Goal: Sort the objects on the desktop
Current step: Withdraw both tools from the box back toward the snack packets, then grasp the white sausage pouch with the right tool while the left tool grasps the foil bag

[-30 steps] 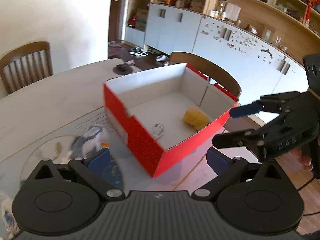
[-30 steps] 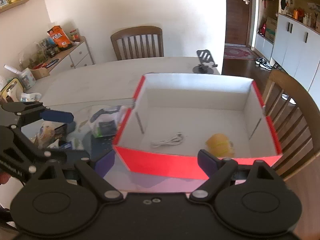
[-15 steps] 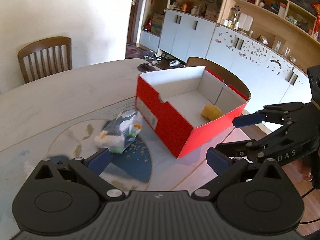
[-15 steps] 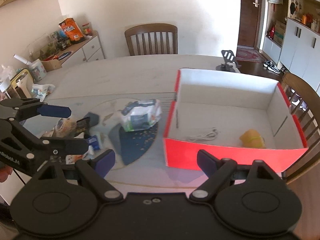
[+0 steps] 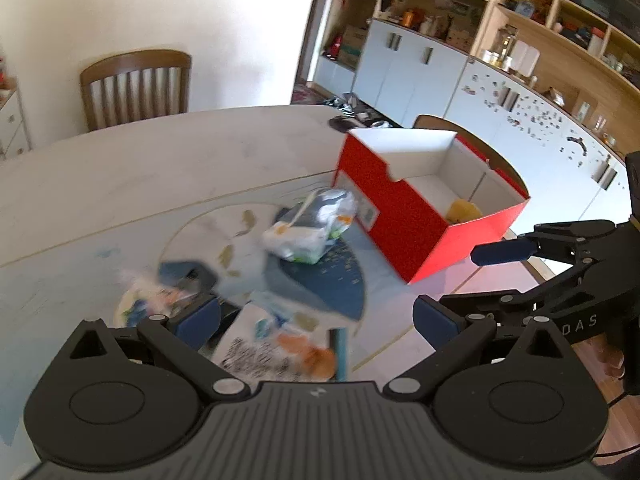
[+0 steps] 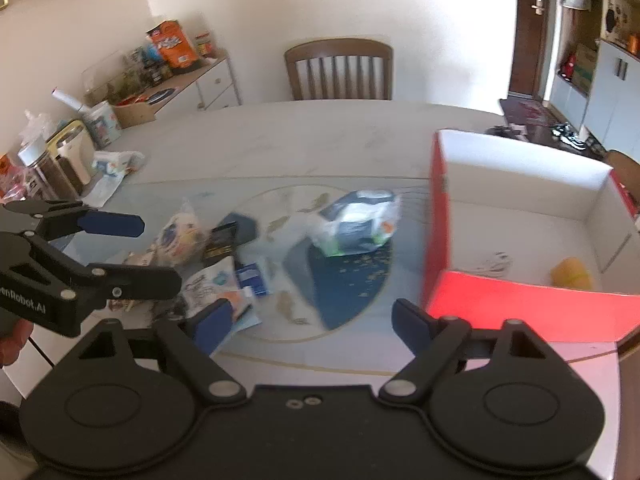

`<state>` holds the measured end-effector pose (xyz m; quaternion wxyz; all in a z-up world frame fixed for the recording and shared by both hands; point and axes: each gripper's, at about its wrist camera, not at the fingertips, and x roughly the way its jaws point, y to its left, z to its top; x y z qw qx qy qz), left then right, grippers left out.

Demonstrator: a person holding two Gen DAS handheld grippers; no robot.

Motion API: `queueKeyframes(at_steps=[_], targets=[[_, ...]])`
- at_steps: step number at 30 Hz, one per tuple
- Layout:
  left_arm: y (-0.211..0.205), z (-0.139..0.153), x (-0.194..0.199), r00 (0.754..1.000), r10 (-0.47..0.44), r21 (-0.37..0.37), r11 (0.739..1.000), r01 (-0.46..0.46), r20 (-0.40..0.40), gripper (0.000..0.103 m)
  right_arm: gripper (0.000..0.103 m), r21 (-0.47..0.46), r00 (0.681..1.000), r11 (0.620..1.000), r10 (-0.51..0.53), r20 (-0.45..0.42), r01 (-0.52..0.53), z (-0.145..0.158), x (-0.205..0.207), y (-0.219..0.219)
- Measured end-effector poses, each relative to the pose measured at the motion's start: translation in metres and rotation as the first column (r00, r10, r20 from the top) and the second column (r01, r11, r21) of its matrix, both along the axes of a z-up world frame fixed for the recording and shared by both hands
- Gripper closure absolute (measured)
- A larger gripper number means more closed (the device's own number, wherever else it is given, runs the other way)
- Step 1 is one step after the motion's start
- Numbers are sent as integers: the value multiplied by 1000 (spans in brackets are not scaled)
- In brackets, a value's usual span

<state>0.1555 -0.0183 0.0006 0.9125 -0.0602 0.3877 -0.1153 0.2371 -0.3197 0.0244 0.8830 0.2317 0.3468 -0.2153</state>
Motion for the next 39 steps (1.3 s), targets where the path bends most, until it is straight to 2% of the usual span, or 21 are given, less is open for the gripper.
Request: queueKeyframes(at_steps=[17, 26, 35, 37, 39], targets=[[77, -31, -25, 985, 155, 8, 988, -155, -75, 0, 18, 28, 999, 999, 40, -18, -40, -11, 61, 36], [97, -55, -24, 970, 212, 38, 977, -209, -122, 0, 19, 14, 996, 998, 68, -58, -67, -20, 93, 41], [106, -76, -14, 960, 227, 57, 974, -220, -163, 0, 20, -19, 987, 995, 95, -126, -98, -35, 126, 44], [108, -79, -12, 957, 235, 55, 972, -229, -170, 0, 26, -29, 983, 993, 113, -145, -118, -39, 133, 45], [110, -81, -10, 955, 239, 51, 971, -233, -178, 0, 28, -34, 978, 990, 128, -166, -135, -43, 140, 46]])
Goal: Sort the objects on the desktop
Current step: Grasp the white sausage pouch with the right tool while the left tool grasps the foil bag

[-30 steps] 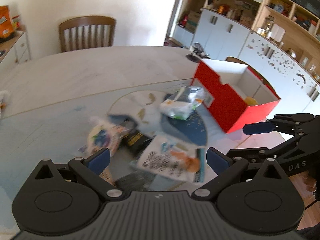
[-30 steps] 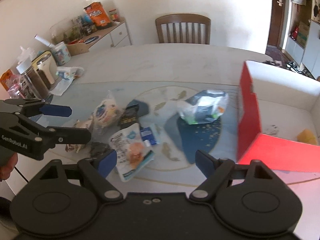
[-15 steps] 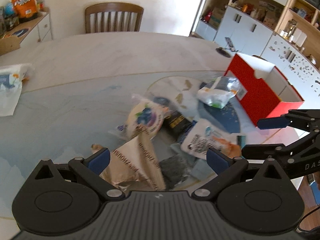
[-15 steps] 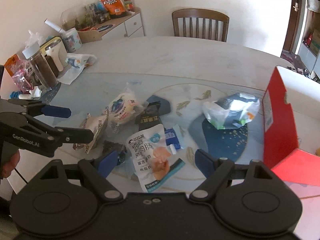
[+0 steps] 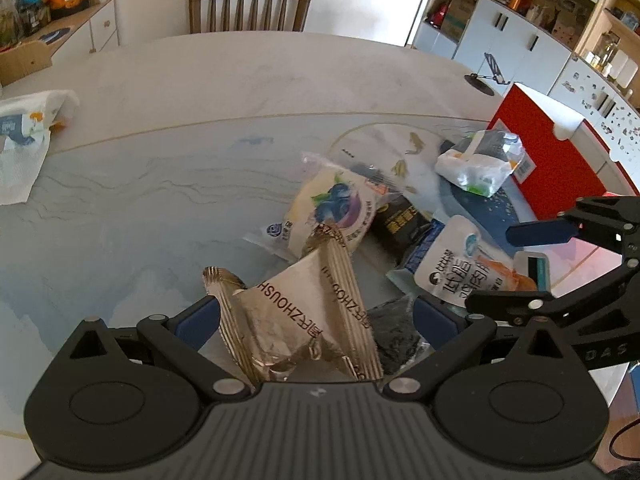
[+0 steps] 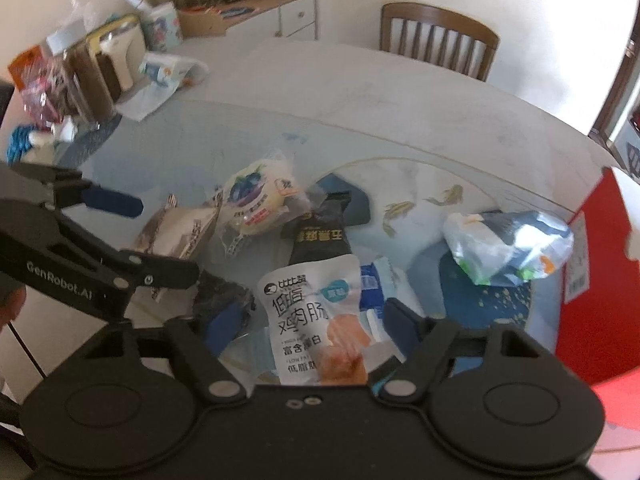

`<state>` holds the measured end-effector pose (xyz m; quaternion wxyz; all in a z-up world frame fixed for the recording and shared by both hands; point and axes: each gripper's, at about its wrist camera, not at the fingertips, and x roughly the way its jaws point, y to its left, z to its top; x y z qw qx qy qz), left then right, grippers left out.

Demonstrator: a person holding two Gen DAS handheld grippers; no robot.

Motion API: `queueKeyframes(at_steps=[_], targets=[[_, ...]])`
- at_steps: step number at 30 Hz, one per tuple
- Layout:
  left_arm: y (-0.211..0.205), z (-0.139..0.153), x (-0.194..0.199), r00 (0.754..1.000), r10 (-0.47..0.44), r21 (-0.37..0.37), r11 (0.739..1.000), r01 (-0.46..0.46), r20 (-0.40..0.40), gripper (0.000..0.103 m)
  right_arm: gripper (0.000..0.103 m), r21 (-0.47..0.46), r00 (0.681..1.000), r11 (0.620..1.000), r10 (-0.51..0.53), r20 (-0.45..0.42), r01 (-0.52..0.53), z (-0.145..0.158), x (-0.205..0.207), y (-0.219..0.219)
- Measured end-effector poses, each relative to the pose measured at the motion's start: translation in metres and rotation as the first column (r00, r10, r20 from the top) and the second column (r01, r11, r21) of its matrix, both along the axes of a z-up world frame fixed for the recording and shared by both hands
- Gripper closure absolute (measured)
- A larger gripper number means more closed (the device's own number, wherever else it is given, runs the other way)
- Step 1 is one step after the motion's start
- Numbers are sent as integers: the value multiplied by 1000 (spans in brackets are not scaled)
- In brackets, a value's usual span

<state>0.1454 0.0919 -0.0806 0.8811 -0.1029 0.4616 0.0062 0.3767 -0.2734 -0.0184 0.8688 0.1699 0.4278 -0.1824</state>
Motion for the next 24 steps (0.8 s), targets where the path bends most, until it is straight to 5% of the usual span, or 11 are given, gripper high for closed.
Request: queueKeyframes(at_steps=[24], targets=[[13, -26, 5, 998, 29, -46, 998, -32, -63, 5, 42, -50, 996, 999, -18, -87, 14, -20, 21, -3]])
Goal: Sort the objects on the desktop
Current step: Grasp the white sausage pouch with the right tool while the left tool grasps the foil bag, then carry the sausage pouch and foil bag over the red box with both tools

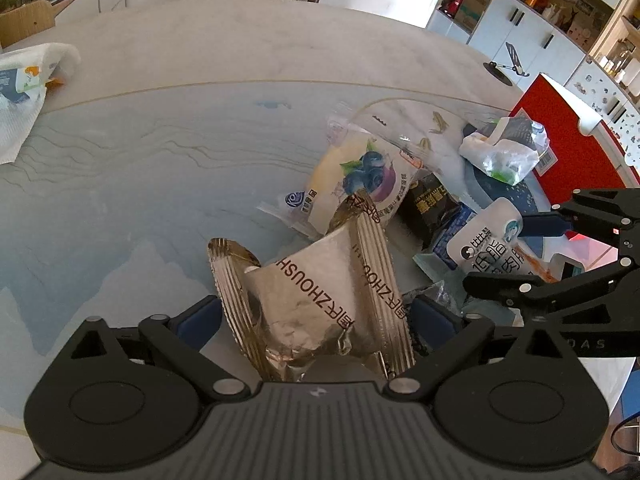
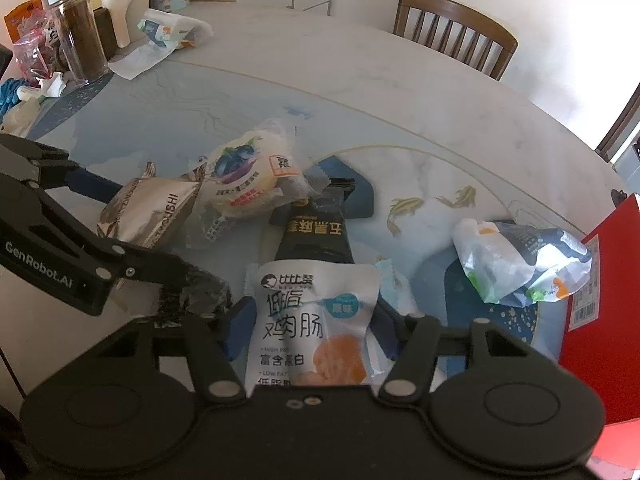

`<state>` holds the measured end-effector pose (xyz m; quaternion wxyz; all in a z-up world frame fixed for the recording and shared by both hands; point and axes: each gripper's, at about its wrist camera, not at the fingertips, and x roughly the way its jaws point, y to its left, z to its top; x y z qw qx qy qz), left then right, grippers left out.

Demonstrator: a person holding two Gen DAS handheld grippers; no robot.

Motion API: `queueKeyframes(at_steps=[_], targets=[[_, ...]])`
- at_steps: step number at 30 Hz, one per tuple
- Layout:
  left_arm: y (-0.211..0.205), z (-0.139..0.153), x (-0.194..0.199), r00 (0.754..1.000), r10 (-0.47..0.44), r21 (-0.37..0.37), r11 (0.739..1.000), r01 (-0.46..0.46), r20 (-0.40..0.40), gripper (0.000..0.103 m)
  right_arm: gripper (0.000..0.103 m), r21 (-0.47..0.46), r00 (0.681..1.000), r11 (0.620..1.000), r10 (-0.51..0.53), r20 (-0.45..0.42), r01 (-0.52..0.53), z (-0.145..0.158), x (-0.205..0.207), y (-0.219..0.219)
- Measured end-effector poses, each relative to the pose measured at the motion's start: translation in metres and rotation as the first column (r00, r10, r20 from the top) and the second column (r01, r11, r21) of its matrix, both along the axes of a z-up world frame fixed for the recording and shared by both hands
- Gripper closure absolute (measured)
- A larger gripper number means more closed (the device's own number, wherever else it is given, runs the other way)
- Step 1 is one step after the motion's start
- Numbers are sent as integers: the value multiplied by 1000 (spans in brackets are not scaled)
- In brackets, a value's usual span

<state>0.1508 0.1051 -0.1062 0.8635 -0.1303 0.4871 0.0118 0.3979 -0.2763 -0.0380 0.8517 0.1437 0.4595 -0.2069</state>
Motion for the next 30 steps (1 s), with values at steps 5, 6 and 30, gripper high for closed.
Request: queueKeyframes(at_steps=[5, 6, 30], targets=[[1, 1, 0, 1000, 5, -12, 1000, -5, 10, 14, 44, 5, 999, 999, -33, 5, 33, 0, -2, -1], [1, 2, 0, 1000, 6, -10, 1000, -6, 13, 15, 44, 7, 999, 999, -35, 6, 35, 0, -2, -1], [-5, 21, -9, 999, -6, -42, 999, 8, 49, 51, 46, 16, 979, 981, -195, 66, 194, 18, -29, -1]])
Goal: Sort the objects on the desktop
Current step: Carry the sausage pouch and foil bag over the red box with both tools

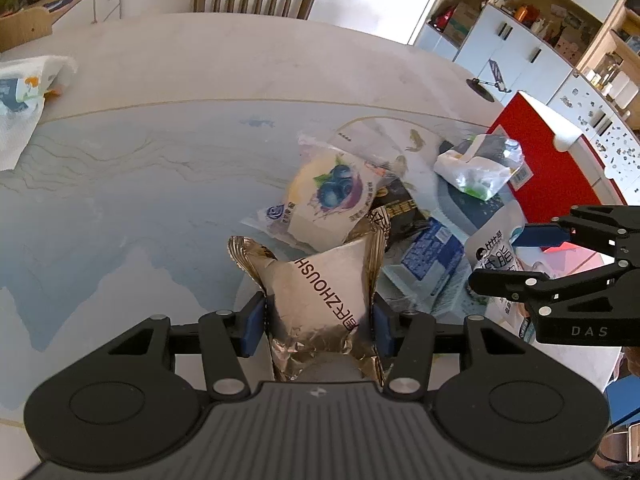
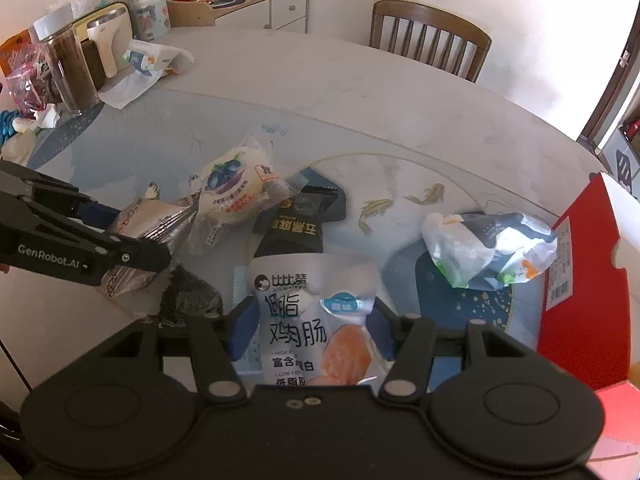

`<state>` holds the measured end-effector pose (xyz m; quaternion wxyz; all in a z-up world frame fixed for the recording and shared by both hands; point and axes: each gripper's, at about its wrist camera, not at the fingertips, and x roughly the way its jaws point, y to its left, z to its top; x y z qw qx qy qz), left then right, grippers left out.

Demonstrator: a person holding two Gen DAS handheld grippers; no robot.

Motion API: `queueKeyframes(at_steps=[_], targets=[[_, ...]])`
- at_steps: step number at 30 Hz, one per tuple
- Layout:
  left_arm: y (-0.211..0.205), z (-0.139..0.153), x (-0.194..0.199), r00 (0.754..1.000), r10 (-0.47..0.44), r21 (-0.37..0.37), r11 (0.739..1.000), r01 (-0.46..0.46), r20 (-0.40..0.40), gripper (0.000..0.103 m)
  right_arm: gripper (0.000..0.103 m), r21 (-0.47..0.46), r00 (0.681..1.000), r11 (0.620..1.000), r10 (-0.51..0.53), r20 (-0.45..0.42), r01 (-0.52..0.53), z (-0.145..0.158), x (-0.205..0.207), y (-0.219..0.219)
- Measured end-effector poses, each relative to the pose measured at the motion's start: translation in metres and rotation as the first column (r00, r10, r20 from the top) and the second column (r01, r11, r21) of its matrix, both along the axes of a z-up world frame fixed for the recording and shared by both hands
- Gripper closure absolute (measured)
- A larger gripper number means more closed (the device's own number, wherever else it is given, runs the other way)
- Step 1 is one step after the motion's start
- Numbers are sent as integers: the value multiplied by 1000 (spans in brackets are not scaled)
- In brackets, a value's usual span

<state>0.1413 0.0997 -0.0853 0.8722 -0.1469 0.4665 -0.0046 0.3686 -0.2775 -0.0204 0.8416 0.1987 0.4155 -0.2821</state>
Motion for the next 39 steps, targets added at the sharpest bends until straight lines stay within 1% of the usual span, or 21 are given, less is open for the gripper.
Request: queueKeyframes(at_steps=[11, 21, 30, 39], targets=[[-9, 18, -8, 999, -21, 5, 1000, 21, 33, 51, 46, -6, 997, 998, -64, 35, 64, 12, -15, 7], [-20, 29, -15, 998, -50, 11, 999, 50, 47, 51, 46, -10, 991, 993, -115, 71, 116, 24, -36, 15], [-38, 48, -18, 991, -108, 17, 994, 107, 77, 51, 46, 9, 978, 983, -183, 103, 183, 30, -61, 21], [-65, 61, -10, 979, -177, 27, 984, 175, 97, 51, 46, 22, 960, 967, -253, 119, 253, 34, -91, 24]])
